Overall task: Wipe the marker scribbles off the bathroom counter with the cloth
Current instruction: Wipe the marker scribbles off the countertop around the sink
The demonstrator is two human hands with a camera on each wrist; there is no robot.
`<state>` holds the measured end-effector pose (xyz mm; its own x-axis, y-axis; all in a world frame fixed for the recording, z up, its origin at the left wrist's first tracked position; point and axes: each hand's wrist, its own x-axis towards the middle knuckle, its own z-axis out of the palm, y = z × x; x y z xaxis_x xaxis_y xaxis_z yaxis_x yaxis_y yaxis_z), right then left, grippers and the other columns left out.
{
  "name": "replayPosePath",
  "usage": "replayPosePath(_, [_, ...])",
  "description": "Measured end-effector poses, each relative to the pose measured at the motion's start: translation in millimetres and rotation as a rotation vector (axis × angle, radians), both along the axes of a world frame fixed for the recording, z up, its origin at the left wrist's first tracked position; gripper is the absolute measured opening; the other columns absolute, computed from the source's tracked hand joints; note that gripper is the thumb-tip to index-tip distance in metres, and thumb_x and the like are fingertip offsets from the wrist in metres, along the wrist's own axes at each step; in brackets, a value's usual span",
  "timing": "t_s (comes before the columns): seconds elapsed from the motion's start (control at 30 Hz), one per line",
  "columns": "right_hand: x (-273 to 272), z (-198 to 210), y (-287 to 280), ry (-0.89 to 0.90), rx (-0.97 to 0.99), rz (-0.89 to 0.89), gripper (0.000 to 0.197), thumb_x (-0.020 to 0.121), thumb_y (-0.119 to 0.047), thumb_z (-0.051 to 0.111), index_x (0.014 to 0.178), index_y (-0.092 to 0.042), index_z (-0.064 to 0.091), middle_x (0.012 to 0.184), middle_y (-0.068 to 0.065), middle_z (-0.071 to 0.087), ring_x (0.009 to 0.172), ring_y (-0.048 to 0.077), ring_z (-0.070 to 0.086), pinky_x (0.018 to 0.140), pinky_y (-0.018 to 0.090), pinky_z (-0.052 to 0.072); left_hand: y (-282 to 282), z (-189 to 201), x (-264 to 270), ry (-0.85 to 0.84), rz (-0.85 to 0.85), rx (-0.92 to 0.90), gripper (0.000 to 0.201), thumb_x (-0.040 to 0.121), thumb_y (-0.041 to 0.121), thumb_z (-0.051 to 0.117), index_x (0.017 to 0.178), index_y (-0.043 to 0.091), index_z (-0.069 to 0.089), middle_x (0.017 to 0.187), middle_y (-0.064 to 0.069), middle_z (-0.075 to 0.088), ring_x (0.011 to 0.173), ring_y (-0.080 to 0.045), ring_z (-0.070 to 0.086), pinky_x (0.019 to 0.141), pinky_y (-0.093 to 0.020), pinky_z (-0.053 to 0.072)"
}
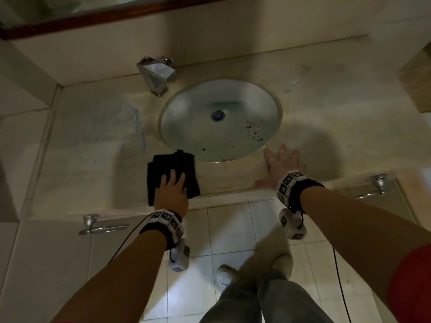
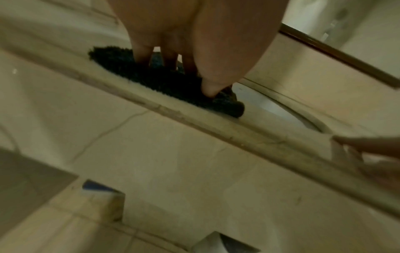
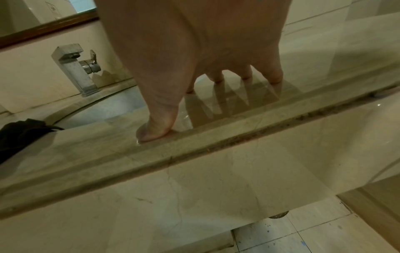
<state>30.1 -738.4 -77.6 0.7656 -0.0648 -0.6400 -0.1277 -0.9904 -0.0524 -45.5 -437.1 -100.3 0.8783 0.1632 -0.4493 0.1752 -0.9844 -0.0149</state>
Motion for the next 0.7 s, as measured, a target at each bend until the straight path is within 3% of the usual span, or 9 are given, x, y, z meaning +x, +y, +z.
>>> replayPosePath(0.17, [2, 1, 2, 0.014, -0.009, 0.002, 0.118, 0.066, -0.072, 0.069, 0.15, -0.043, -0.009, 0.159, 0.0, -0.024, 0.145, 0.043, -0.013, 0.112, 0.067, 0.014, -27, -1, 4, -0.031, -0.019, 0.028, 0.055, 0.102, 0.033, 0.03, 0.153, 0.029, 0.011, 0.162, -0.004, 0.003, 0.147, -0.033, 0.007, 0.112, -0.052, 0.028])
replayPosePath(0.37, [2, -4, 1, 0.008, 0.002, -0.016, 0.118, 0.065, -0.071, 0.07, 0.149, -0.045, -0.01, 0.159, -0.001, -0.024, 0.144, 0.044, -0.014, 0.111, 0.068, 0.012, -108, 1, 17, -0.047, -0.204, -0.091, 0.066, 0.097, 0.023, 0.043, 0.153, 0.031, 0.011, 0.163, -0.002, -0.001, 0.148, -0.032, 0.001, 0.116, -0.055, 0.015])
replayPosePath(0.43, [2, -3, 3, 0.011, -0.014, -0.015, 0.114, 0.07, -0.064, 0.071, 0.148, -0.046, -0.011, 0.159, -0.001, -0.024, 0.144, 0.044, -0.015, 0.111, 0.067, 0.012, -135, 1, 21, -0.044, -0.249, -0.117, 0.069, 0.095, 0.02, 0.047, 0.153, 0.031, 0.011, 0.163, -0.001, -0.002, 0.148, -0.032, -0.001, 0.117, -0.056, 0.012])
replayPosePath(0.53, [2, -1, 3, 0.005, -0.014, -0.012, 0.099, 0.083, -0.039, 0.065, 0.15, -0.045, -0.008, 0.159, 0.0, -0.024, 0.144, 0.044, -0.016, 0.112, 0.067, 0.013, -151, 1, 25, -0.034, -0.298, -0.138, 0.071, 0.093, 0.017, 0.048, 0.153, 0.031, 0.012, 0.163, 0.0, -0.002, 0.148, -0.031, -0.002, 0.118, -0.056, 0.01])
replayPosePath(0.7, [3, -10, 0, -0.015, -0.008, -0.018, 0.11, 0.073, -0.058, 0.072, 0.148, -0.048, -0.007, 0.159, -0.001, -0.024, 0.144, 0.045, -0.015, 0.111, 0.068, 0.012, -137, 1, 26, -0.057, -0.308, -0.172, 0.056, 0.101, 0.028, 0.037, 0.152, 0.034, 0.016, 0.163, 0.004, 0.002, 0.149, -0.026, 0.0, 0.119, -0.051, 0.013])
